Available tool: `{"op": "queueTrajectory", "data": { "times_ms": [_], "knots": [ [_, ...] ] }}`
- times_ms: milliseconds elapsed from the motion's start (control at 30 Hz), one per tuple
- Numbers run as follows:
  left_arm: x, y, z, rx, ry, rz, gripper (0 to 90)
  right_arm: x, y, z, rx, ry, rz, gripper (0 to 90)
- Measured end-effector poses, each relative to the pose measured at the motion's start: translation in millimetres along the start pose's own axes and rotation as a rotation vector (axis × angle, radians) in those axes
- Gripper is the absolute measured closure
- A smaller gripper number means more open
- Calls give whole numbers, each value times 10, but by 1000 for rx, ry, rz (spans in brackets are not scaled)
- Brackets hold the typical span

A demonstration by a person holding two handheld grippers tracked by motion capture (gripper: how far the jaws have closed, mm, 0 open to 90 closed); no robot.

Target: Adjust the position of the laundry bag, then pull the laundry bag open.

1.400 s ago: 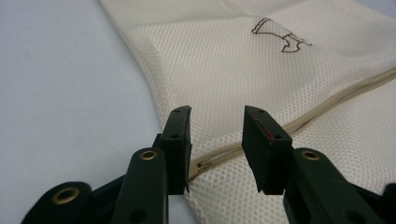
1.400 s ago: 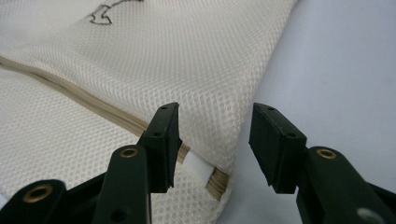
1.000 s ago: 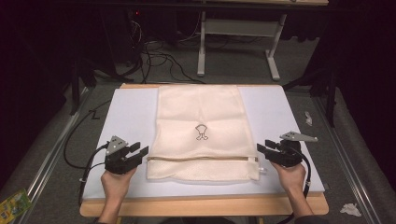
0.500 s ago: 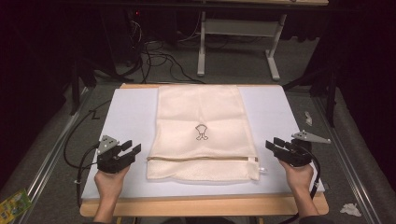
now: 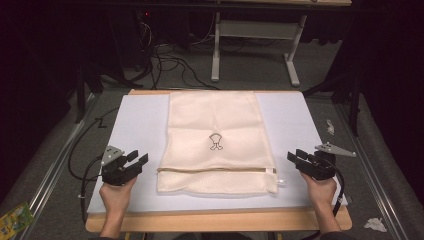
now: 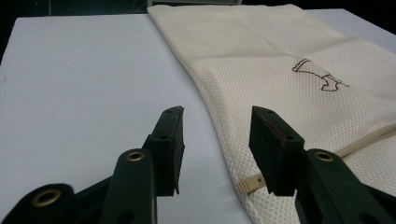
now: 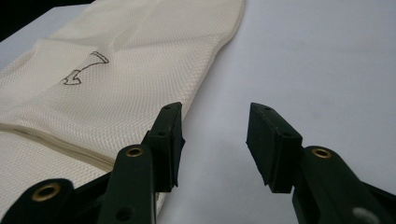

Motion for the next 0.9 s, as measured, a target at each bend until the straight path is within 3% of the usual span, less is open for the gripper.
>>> {"op": "queueTrajectory", "data": {
  "times_ms": [533, 900],
  "knots": [
    [17, -39, 26, -11, 3, -12, 549, 35, 95, 77, 22, -1, 28, 564],
    [79, -137, 114, -41, 3, -33, 547, 70, 136, 119, 10, 0, 46, 561]
  ]
}}
Point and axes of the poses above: each handheld gripper's, and its own axes: x roughly forward along the jaws, z roughly out of its underside, y roughly to its right, the point moved 7 cm from there along x, roughly forward along the jaws, and after that the axes turned 1 degree about y, right-handed, at the moved point
